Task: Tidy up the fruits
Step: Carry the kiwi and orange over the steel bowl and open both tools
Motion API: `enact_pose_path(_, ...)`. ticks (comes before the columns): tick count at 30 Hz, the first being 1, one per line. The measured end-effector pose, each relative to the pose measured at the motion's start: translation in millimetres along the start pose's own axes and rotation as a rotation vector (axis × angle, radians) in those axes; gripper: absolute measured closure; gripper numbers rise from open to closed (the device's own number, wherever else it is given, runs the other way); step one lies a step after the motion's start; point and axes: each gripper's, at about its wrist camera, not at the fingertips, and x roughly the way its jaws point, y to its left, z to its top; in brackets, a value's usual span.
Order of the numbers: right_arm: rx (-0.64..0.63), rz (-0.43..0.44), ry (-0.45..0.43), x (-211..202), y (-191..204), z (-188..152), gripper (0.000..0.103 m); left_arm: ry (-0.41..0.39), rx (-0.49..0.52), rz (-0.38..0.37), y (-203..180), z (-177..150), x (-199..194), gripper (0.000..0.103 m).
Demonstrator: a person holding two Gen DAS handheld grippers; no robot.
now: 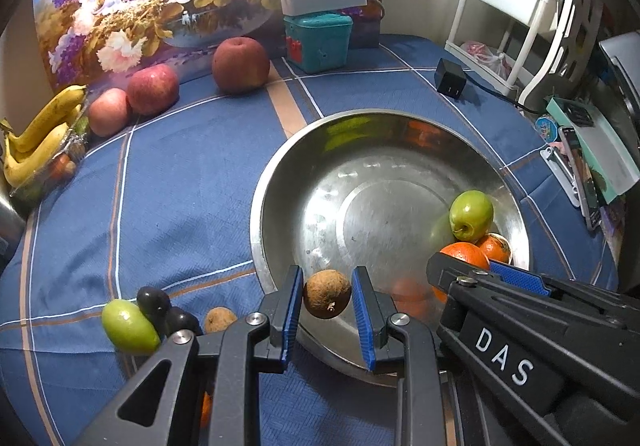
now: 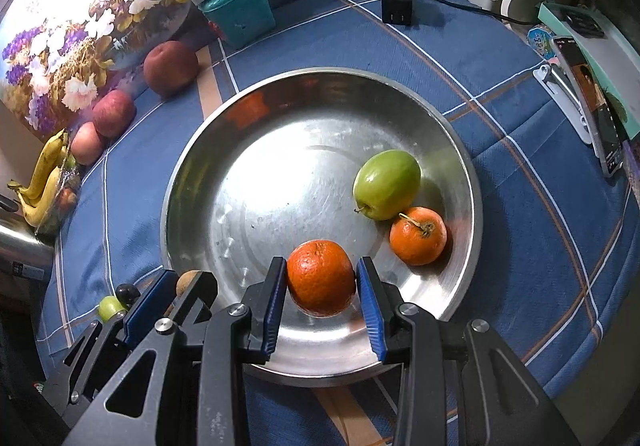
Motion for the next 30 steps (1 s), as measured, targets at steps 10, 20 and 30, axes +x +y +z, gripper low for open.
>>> enact_pose_path(10,-0.008,-0.019,0.003,0,2,1,0.065,0.012,-0.001,-0.014,1,1,0,0.074)
enact_pose_path(20,0.004,-0.020,-0.019,-4,1,1,0.059,0.011,-0.013,-0.019,5,1,-3,0.067)
enact_pose_path(30,0.008,-0.019,-0.033,-7,1,1,0.052,0.016,-0.036,-0.015,11,2,-6,0.045)
